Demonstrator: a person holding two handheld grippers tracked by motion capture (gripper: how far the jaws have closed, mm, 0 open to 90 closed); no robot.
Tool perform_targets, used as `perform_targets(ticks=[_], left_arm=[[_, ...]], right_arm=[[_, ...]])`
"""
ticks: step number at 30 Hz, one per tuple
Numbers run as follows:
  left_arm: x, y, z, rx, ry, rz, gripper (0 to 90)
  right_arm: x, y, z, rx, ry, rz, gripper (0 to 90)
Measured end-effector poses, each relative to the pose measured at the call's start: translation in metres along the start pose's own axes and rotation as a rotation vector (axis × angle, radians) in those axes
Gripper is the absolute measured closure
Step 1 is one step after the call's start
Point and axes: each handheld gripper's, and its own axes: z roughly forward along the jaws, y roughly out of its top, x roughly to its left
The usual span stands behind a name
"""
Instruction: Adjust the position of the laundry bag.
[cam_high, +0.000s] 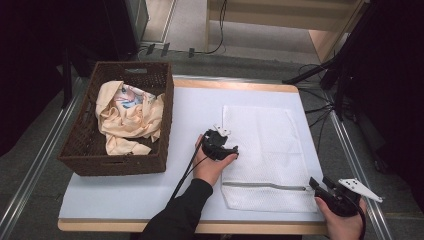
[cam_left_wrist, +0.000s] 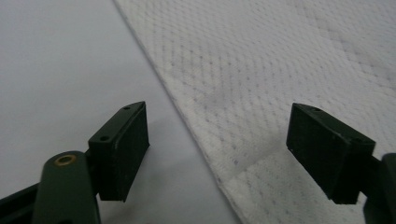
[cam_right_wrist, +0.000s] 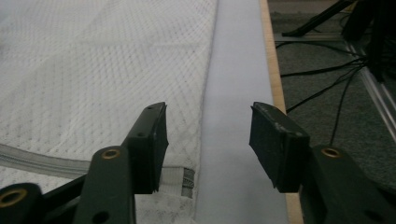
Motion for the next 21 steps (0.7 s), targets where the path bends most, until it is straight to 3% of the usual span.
perform_targets(ticks=[1, 3, 7, 9, 12, 15, 18, 19, 21], left_arm=[[-0.002, 0.001, 0.000, 0.003, 0.029, 0.007, 28.6], [-0.002, 0.001, 0.000, 0.001, 0.042, 0.000, 32.2], [-0.004, 0.001, 0.001, -0.009, 0.042, -0.014, 38.6], [-0.006, 0.000, 0.001, -0.013, 0.043, -0.002, 42.4], [-0.008, 0.001, 0.000, -0.009, 0.069, -0.004, 59.2], [-0.008, 0.001, 0.000, -0.006, 0.076, -0.014, 64.3], [-0.008, 0.001, 0.000, -0.010, 0.063, -0.005, 73.9], [-0.008, 0.001, 0.000, -0.006, 0.032, 0.001, 85.7], [-0.008, 0.001, 0.000, -0.006, 0.034, -0.001, 90.0]], right_arm=[[-0.001, 0.001, 0.003, 0.025, 0.033, 0.009, 53.2], [-0.001, 0.001, 0.004, 0.035, 0.044, 0.004, 54.5], [0.003, 0.000, 0.009, 0.067, 0.058, -0.023, 56.9], [0.005, 0.000, 0.011, 0.082, 0.045, -0.035, 57.5], [0.013, -0.001, 0.014, 0.097, 0.004, -0.067, 62.4], [0.018, -0.001, 0.014, 0.105, -0.024, -0.091, 66.5], [0.022, 0.000, 0.014, 0.114, -0.022, -0.100, 74.1], [0.024, 0.000, 0.014, 0.124, -0.021, -0.110, 78.7], [0.024, 0.001, 0.014, 0.127, -0.018, -0.116, 80.8]])
